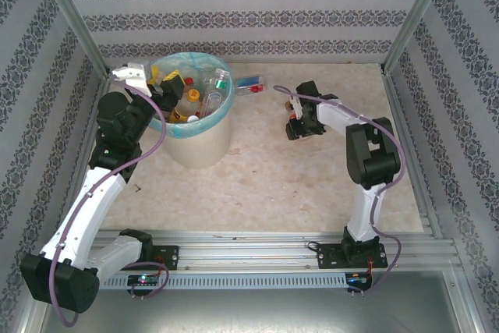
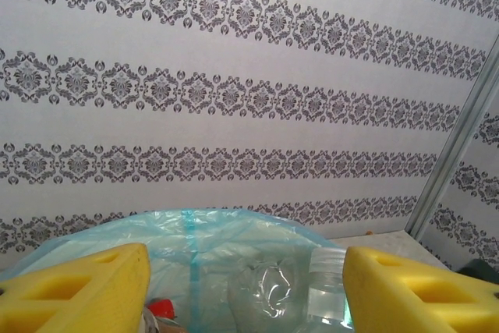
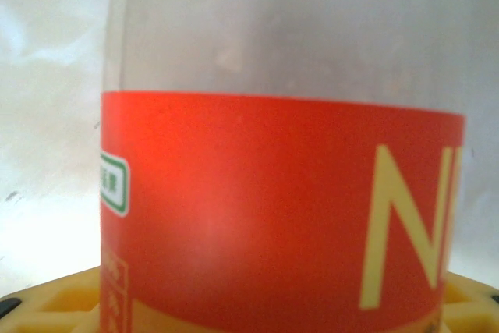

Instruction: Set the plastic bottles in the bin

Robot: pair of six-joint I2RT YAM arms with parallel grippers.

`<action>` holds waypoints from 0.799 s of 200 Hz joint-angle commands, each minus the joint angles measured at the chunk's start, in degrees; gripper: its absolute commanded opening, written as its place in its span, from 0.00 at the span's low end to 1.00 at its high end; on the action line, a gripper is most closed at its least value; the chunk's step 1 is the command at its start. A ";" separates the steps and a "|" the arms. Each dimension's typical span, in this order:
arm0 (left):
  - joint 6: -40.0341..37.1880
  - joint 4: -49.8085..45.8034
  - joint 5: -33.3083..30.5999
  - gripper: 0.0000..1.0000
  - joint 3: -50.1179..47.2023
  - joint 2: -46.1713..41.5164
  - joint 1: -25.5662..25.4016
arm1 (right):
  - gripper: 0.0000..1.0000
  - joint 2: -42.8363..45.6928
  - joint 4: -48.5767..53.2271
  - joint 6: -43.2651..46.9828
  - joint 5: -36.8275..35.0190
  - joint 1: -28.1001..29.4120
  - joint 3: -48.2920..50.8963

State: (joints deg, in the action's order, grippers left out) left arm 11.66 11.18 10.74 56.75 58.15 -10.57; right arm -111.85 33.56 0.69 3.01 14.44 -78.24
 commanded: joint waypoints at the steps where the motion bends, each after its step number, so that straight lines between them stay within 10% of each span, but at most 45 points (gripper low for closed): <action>1: -0.04 -0.90 0.49 0.64 1.59 0.11 -2.33 | 0.52 8.83 -5.35 -4.79 2.17 2.01 5.62; 69: -12.97 -14.05 -20.59 0.65 11.35 7.40 -31.23 | 0.48 40.65 -21.05 -14.97 6.52 4.77 32.79; 160: -4.67 -9.08 -10.70 0.70 18.68 22.64 -42.87 | 0.45 63.42 -21.99 -13.79 12.10 7.42 40.27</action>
State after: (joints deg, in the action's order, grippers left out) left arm 3.51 0.56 -3.18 71.61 81.30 -52.93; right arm -53.71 14.90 -12.29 10.66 20.84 -39.83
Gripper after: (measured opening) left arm 0.692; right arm 0.587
